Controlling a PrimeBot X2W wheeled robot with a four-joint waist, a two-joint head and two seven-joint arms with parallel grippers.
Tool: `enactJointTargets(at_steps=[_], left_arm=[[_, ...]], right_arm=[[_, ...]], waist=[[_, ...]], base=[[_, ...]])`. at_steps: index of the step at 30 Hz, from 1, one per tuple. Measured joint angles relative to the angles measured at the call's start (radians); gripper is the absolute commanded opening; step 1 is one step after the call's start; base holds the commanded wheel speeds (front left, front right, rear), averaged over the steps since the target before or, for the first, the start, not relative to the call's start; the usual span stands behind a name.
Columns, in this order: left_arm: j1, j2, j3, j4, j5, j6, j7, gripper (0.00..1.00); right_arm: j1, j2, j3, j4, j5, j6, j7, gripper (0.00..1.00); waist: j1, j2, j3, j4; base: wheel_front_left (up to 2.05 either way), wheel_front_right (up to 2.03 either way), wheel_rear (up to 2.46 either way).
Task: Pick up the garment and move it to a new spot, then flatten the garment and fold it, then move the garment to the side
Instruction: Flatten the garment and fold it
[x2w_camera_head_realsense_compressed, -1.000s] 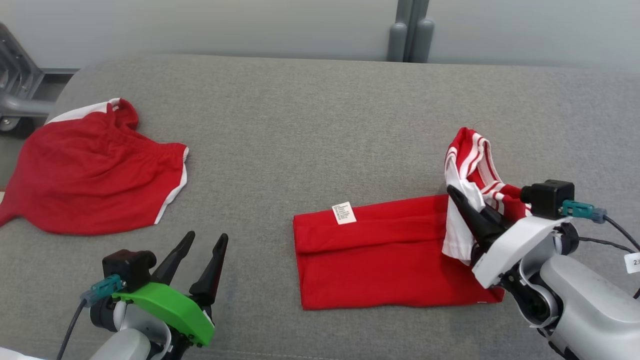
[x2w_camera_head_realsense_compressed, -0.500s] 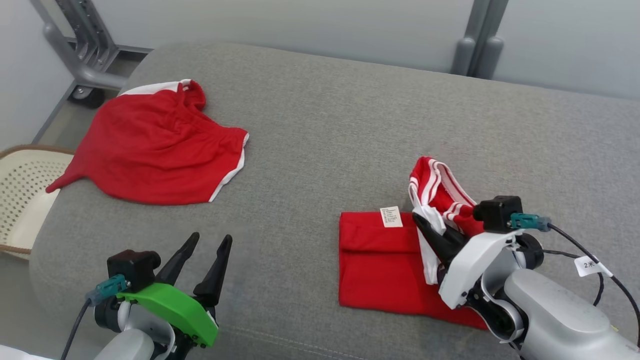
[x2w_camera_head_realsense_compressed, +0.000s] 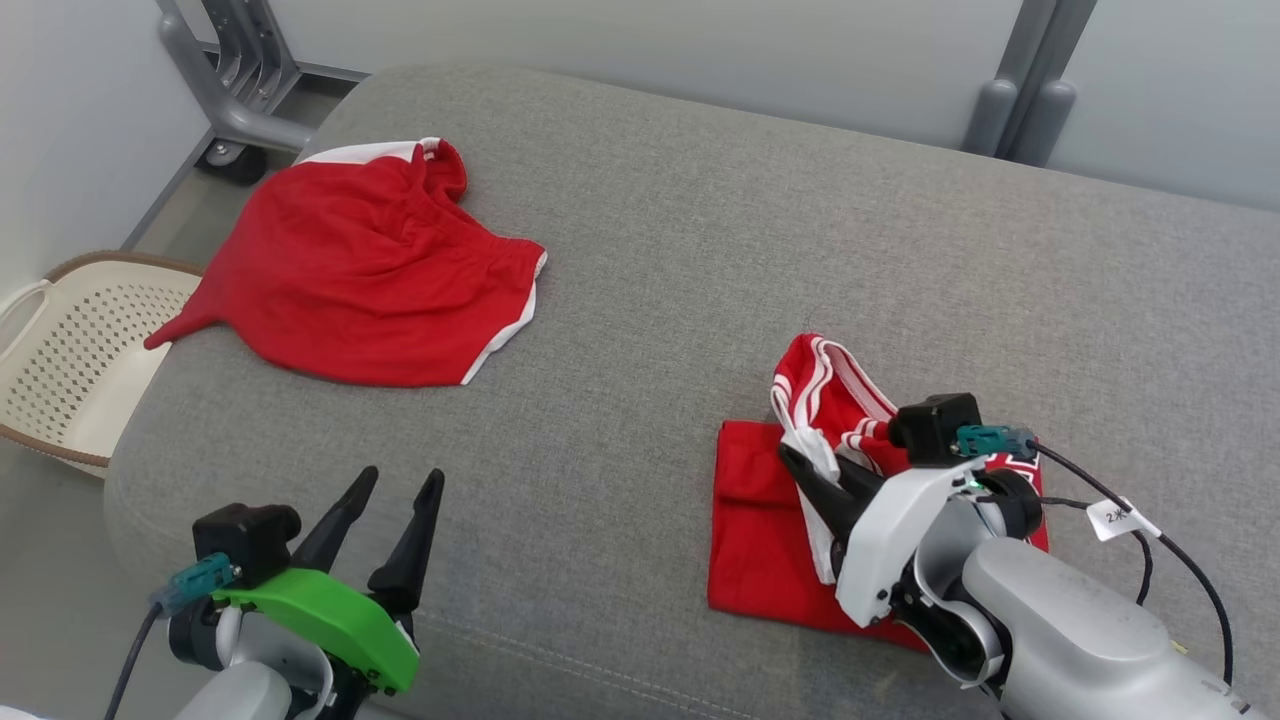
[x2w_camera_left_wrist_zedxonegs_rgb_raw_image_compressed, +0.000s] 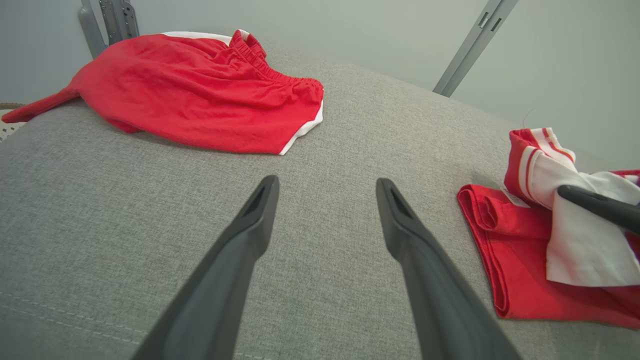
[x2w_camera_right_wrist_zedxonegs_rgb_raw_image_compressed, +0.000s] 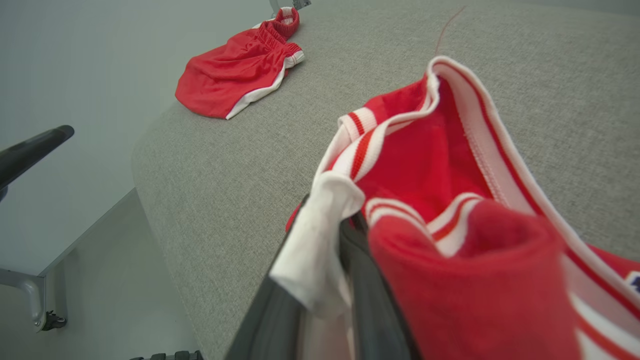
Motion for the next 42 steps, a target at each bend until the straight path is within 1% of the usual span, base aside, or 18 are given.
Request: enactJointTargets(at_steps=[2,6,10,14,16,19,24,30,33,36,39,42], left_arm=[[0.003,0.006,0.01,0.0,0.0,0.005,0.0,1.0],[0.009,0.01,0.014,-0.002,0.0,0.005,-0.001,1.0],[0.014,0.011,0.016,-0.003,0.0,0.006,-0.001,1.0],[0.017,0.011,0.019,-0.005,0.0,0.007,-0.002,1.0],[0.017,0.012,0.02,-0.007,0.0,0.01,-0.002,1.0],[0.018,0.014,0.022,-0.008,0.0,0.01,-0.002,1.0],[0.019,0.016,0.025,-0.013,0.0,0.013,-0.002,1.0],[0.021,0.02,0.025,-0.029,0.0,0.013,-0.002,1.0],[0.022,0.02,0.025,-0.035,0.0,0.013,-0.005,1.0],[0.022,0.019,0.018,-0.038,0.0,0.013,-0.009,1.0],[0.022,0.019,0.017,-0.04,0.0,0.013,-0.009,1.0],[0.022,0.021,0.019,-0.045,0.0,0.014,-0.009,1.0]], right_arm=[[-0.003,0.006,0.009,0.003,-0.005,0.0,0.007,1.0],[-0.005,0.035,0.008,-0.003,-0.003,0.005,0.006,1.0],[-0.01,0.06,-0.013,-0.031,0.024,0.033,-0.011,1.0],[-0.01,0.089,-0.061,-0.072,0.093,0.062,-0.049,1.0],[-0.009,0.091,-0.082,-0.087,0.115,0.066,-0.064,1.0],[-0.005,0.075,-0.113,-0.1,0.129,0.072,-0.084,1.0],[0.001,0.014,-0.172,-0.114,0.138,0.069,-0.111,1.0],[0.044,-0.044,-0.249,-0.123,0.176,0.029,-0.128,1.0],[0.079,-0.068,-0.271,-0.117,0.194,0.016,-0.127,1.0],[0.125,-0.081,-0.28,-0.101,0.212,0.001,-0.127,1.0],[0.166,-0.078,-0.281,-0.088,0.239,-0.002,-0.127,1.0],[0.187,-0.061,-0.282,-0.079,0.262,-0.002,-0.127,1.0]], waist=[[0.0,0.0,0.002,-0.004],[0.0,0.0,0.004,-0.019],[0.0,0.0,0.005,-0.039],[0.0,0.0,0.003,-0.063],[0.0,0.0,0.002,-0.076],[0.0,0.0,-0.001,-0.096],[0.0,0.0,-0.006,-0.129],[0.0,0.0,-0.012,-0.164],[0.0,0.0,-0.01,-0.178],[0.0,0.0,-0.007,-0.185],[0.0,0.0,-0.004,-0.187],[0.0,0.0,0.003,-0.191]], base=[[0.0,0.0,0.0],[0.0,0.0,0.0],[0.0,0.0,0.0],[0.0,0.0,0.0],[0.0,0.0,0.0],[0.0,0.0,0.0],[0.0,0.0,0.0],[0.0,0.0,0.0],[0.0,0.0,0.0],[0.0,0.0,0.0],[0.0,0.0,0.0],[0.0,0.0,0.0]])
